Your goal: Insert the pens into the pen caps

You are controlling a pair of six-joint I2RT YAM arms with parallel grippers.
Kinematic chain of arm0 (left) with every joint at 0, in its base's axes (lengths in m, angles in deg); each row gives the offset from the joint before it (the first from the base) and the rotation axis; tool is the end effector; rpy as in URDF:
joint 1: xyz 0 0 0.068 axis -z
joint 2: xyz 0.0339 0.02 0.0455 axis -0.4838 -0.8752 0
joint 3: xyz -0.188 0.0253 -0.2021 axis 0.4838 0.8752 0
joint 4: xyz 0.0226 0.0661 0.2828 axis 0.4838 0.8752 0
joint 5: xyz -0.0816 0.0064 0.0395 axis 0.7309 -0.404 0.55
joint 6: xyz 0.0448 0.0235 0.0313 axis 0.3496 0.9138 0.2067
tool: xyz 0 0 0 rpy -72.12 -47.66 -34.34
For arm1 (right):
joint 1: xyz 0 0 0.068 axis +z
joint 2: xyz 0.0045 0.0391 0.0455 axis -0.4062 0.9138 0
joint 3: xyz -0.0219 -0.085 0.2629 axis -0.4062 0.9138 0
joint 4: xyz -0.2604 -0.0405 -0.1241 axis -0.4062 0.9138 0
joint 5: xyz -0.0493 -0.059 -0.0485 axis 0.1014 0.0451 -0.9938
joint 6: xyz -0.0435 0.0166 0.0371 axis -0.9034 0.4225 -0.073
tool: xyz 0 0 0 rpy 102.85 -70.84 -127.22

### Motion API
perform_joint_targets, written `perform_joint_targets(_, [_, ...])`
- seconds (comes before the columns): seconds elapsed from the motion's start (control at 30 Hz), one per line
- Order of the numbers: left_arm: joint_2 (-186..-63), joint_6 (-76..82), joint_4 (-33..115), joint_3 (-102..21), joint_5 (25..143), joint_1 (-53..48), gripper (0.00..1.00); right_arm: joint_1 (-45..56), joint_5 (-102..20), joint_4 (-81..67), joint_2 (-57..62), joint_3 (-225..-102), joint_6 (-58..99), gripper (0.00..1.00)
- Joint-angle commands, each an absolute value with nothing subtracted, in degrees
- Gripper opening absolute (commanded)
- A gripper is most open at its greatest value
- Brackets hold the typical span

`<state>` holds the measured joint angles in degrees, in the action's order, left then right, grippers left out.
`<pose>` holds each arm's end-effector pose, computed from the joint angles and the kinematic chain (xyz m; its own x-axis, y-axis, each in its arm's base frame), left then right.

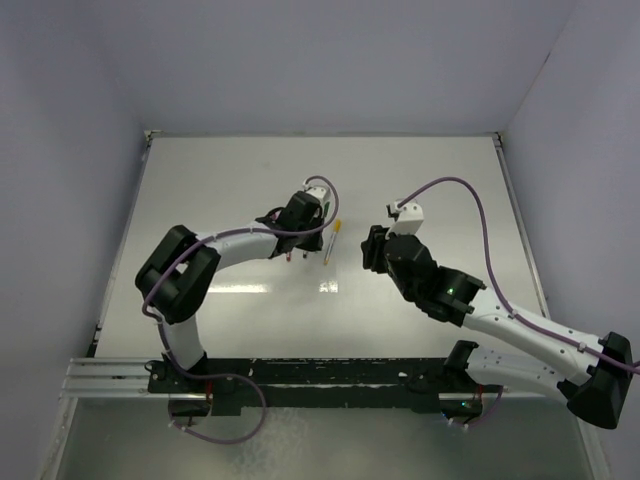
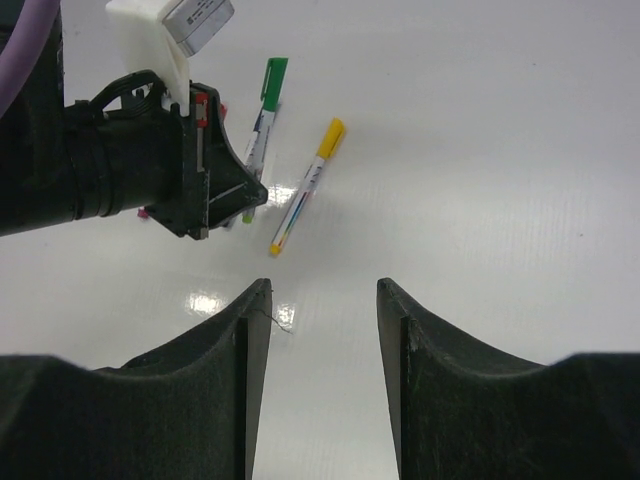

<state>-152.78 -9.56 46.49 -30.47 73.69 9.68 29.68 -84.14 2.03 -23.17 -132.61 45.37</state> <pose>0.3235 -0.2565 0.1495 -0.7569 0.0757 -0.6492 0.3206 0.9086 -0.2678 0.1699 0.1883 0.3053 -0.3470 0.2473 -0.9047 -0.1808 0.9289 0.3233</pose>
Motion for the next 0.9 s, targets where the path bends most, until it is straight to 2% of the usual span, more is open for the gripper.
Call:
perform_joint_targets(0.0, [-153.82, -10.13, 46.98, -34.24, 73.82, 9.12, 0.07, 29.65, -85.77, 1.40, -23.72, -132.29, 47.06, 0.49])
perform_joint_targets(0.4, [-156.83, -12.67, 48.96, -34.29, 73.55, 9.12, 0.09, 29.65, -85.32, 1.48, -23.09, -131.74, 47.80, 0.49])
perform_joint_targets(0.63, [-156.81, -13.81, 49.37, -33.66, 73.82, 9.08, 0.18, 29.65, -85.17, 1.31, -22.92, -131.70, 48.18, 0.49])
perform_joint_targets(0.87, [-156.15, -14.09, 49.56, -33.32, 73.58, 9.12, 0.22, 29.64, -84.72, 1.05, -22.40, -131.63, 48.27, 0.49])
